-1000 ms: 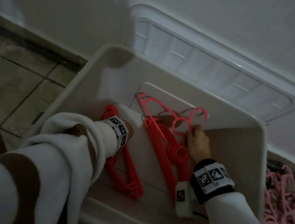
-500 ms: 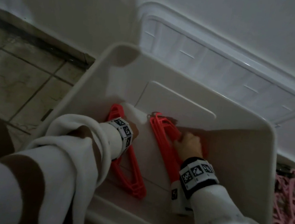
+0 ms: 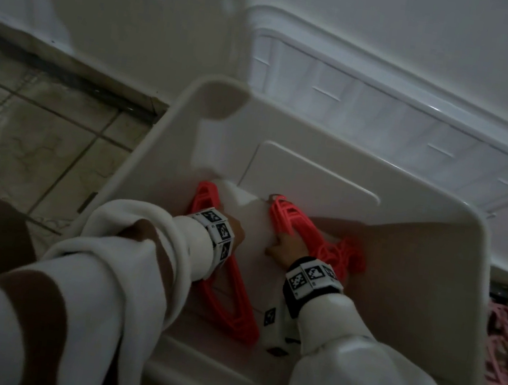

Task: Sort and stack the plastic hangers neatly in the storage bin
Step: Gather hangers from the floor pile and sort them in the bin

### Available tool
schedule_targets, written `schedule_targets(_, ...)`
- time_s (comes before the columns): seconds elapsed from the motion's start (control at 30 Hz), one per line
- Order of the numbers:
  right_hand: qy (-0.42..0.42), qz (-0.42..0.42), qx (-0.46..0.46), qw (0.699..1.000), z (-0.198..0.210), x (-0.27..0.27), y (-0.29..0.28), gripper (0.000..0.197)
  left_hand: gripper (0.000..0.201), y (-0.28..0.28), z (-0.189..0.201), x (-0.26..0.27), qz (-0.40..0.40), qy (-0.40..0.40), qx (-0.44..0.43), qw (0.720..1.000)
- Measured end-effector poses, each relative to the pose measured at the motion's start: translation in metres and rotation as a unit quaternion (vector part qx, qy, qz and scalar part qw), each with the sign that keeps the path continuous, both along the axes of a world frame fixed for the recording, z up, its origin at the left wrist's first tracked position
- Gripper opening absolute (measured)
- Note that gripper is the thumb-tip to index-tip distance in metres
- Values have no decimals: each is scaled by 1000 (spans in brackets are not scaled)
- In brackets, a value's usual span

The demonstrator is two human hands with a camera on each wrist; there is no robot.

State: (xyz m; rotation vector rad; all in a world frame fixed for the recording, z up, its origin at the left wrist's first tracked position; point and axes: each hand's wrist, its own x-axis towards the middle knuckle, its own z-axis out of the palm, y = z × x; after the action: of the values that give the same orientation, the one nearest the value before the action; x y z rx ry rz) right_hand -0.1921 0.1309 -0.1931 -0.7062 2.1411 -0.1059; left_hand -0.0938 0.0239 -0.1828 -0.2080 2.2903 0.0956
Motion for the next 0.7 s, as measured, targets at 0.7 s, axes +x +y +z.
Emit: schedule_targets(0.7, 47, -102, -224, 968, 192, -30, 102, 37, 31, 91, 192, -55, 61, 249, 107, 961)
